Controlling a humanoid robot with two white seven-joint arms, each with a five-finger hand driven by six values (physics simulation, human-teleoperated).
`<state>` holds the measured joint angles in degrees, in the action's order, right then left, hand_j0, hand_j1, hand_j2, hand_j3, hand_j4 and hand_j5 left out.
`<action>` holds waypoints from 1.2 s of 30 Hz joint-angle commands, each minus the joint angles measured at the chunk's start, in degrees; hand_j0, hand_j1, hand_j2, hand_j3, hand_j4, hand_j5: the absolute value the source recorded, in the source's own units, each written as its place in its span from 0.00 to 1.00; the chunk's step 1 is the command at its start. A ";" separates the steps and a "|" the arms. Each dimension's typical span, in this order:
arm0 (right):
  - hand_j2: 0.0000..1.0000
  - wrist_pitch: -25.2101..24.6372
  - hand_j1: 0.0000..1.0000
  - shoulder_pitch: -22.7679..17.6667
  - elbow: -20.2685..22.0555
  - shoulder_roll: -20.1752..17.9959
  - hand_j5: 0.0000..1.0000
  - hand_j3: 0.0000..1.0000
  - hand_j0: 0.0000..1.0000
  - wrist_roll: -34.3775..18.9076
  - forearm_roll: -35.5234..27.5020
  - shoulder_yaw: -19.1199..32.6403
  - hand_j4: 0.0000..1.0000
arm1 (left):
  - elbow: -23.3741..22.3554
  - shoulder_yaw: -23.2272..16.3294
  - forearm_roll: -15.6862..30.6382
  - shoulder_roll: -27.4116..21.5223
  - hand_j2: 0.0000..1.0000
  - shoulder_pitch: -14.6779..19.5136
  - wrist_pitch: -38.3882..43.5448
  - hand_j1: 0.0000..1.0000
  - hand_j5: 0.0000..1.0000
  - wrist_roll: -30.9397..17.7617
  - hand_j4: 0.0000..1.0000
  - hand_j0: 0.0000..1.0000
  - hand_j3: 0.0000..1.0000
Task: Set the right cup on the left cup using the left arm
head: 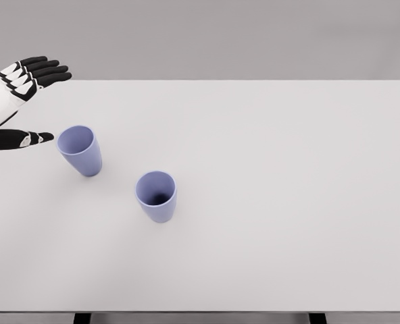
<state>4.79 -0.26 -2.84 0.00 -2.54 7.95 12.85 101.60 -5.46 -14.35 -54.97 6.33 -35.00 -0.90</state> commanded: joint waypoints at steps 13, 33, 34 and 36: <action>1.00 0.05 1.00 0.00 -0.33 0.00 1.00 1.00 1.00 -0.01 0.05 0.16 1.00 | 0.00 0.36 0.81 0.13 1.00 -0.61 0.00 1.00 1.00 0.64 1.00 1.00 1.00; 1.00 0.05 1.00 0.00 -0.33 0.00 1.00 1.00 1.00 -0.01 0.05 0.07 1.00 | 0.97 -8.77 31.65 -6.73 0.99 0.61 0.00 0.99 0.99 -9.63 0.99 0.99 0.99; 1.00 0.05 1.00 0.00 -0.33 0.00 1.00 1.00 1.00 -0.01 0.05 0.07 1.00 | 0.97 -8.77 34.29 -6.64 0.99 0.88 0.00 0.99 0.99 -12.35 0.99 0.99 0.99; 1.00 0.05 1.00 -0.09 -0.33 0.00 1.00 1.00 1.00 -0.01 0.05 0.07 1.00 | 0.97 -8.77 43.26 -6.38 0.99 2.63 0.00 0.99 0.99 -23.79 0.99 0.99 0.99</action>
<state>4.83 -0.26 -3.16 0.00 -2.54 8.00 12.92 102.53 -14.07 20.99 -61.13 9.05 -35.03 -16.55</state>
